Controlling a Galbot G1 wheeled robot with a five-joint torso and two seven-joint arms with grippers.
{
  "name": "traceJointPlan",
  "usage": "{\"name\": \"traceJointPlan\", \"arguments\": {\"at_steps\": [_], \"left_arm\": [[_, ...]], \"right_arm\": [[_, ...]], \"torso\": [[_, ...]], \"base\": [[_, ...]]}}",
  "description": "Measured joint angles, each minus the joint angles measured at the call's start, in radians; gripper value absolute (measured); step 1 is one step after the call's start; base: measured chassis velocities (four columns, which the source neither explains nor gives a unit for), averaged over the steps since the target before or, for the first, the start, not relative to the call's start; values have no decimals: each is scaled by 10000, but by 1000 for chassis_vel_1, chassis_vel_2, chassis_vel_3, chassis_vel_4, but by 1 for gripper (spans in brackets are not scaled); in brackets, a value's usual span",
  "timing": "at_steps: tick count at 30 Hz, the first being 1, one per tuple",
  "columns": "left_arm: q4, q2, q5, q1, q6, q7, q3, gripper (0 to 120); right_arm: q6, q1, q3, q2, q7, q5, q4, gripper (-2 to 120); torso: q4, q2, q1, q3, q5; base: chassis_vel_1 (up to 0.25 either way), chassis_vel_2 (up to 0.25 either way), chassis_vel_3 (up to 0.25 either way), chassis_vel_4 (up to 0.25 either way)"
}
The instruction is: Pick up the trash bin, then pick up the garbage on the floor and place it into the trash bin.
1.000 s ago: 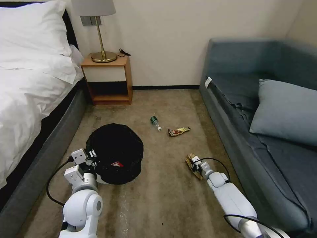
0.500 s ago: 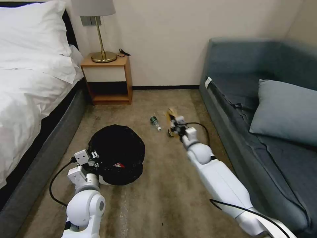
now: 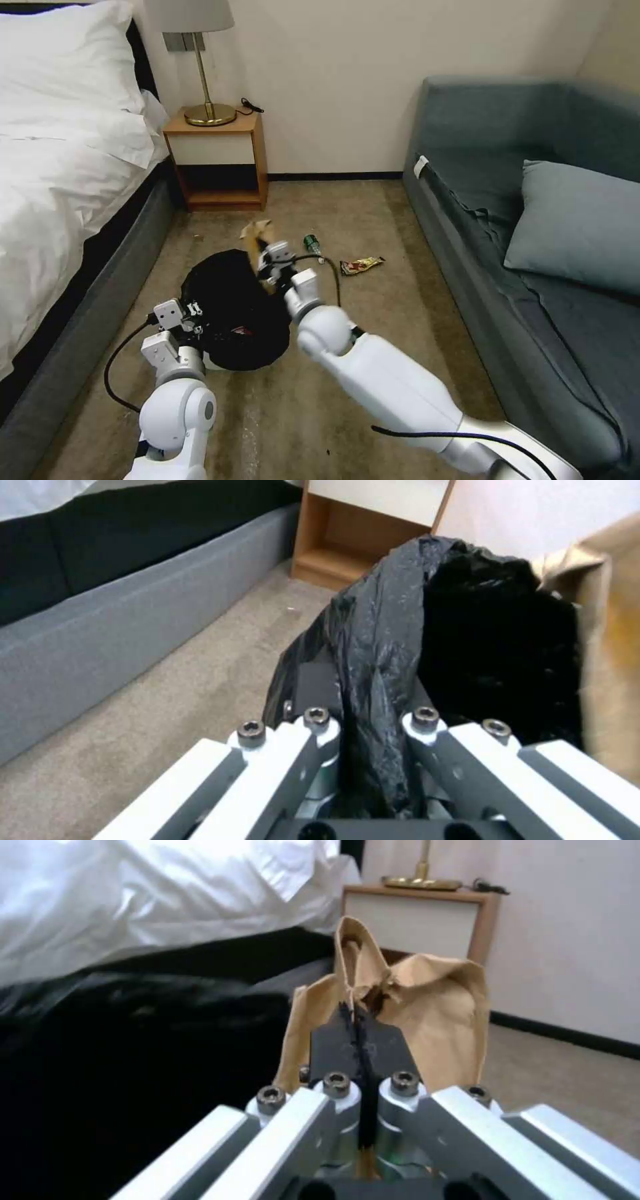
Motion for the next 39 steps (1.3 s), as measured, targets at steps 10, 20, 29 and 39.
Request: {"name": "traceJointPlan", "arguments": {"at_steps": [10, 20, 29, 39], "left_arm": [[27, -152, 77, -129, -17, 3, 12, 5], [126, -181, 154, -240, -22, -1, 60, 5], [193, -102, 148, -372, 4, -11, 61, 5], [586, 220, 6, -704, -24, 42, 3, 5]], "right_arm": [[319, -923, -512, -222, -196, -1008, -356, 12], [-75, -554, -20, -303, -70, -805, 295, 53], [-398, -169, 922, -517, -55, -465, 1119, 83], [176, -1840, 3827, -1251, -813, -741, 1689, 100]], "torso": [[-3, -2, 0, 0, 1], [-1, -3, 1, 0, 2], [-1, -2, 1, 0, 2], [-1, -2, 0, 1, 4]], "base": [[0, 0, 0, 0], [0, 0, 0, 0], [0, 0, 0, 0], [0, 0, 0, 0]]}}
